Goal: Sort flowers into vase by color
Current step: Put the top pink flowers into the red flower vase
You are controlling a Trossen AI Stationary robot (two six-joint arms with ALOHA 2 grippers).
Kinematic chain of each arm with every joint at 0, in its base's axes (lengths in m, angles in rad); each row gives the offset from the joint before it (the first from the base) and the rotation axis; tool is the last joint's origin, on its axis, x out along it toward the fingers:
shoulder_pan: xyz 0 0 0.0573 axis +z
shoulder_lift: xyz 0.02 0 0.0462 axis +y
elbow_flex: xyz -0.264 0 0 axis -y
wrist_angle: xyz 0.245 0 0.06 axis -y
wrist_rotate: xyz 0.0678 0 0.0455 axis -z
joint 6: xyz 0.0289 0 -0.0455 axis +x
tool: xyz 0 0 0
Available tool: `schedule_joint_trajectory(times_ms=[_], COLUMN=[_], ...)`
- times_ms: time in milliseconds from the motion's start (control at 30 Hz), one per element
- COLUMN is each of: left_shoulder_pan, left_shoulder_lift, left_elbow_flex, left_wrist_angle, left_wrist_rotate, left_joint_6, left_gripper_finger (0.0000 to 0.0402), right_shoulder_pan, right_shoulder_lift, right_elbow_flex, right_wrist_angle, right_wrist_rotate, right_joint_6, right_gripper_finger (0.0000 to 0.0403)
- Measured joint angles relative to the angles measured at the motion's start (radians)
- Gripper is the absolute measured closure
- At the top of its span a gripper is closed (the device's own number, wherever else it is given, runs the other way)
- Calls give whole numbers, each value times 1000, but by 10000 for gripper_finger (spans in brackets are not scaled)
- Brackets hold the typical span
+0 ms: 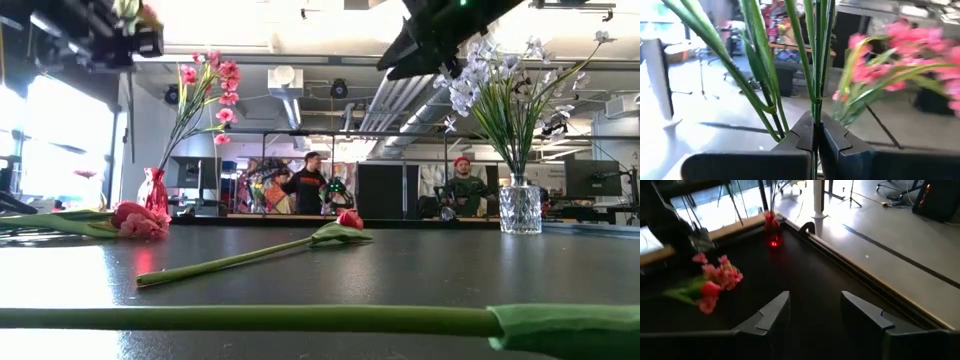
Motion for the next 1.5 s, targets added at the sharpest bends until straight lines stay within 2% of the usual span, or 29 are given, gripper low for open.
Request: schedule_joint_trajectory(times_ms=[167,367,500,600,700,867,1000,1133,1333,1500], left_shoulder_pan=[82,214,298,359,428,565,656,704,702,690], left_shoulder_lift=[-8,-8,-8,-2,17,68,120,158,181,160], left_elbow_flex=[-69,-75,-75,-75,-74,-74,-74,-74,-74,-59], left_wrist_angle=[-1,5,87,233,391,630,745,739,704,695], left_wrist_rotate=[0,-2,40,112,195,454,628,675,726,717], left_joint_6=[-190,-188,-182,-85,127,393,510,477,441,519], left_gripper_finger=[401,401,401,401,401,401,401,401,401,401], right_shoulder_pan=[0,3,3,3,0,0,0,4,21,23], right_shoulder_lift=[43,66,67,67,67,67,67,67,67,67], right_elbow_flex=[0,0,0,0,0,0,0,0,0,0], right_wrist_angle=[8,15,15,15,16,15,15,15,14,10], right_wrist_rotate=[-52,-121,-133,-129,-127,-127,-127,-127,-128,-131], right_joint_6=[10,72,69,68,67,52,48,54,75,75], right_gripper_finger=[242,242,242,242,242,242,242,242,242,242])
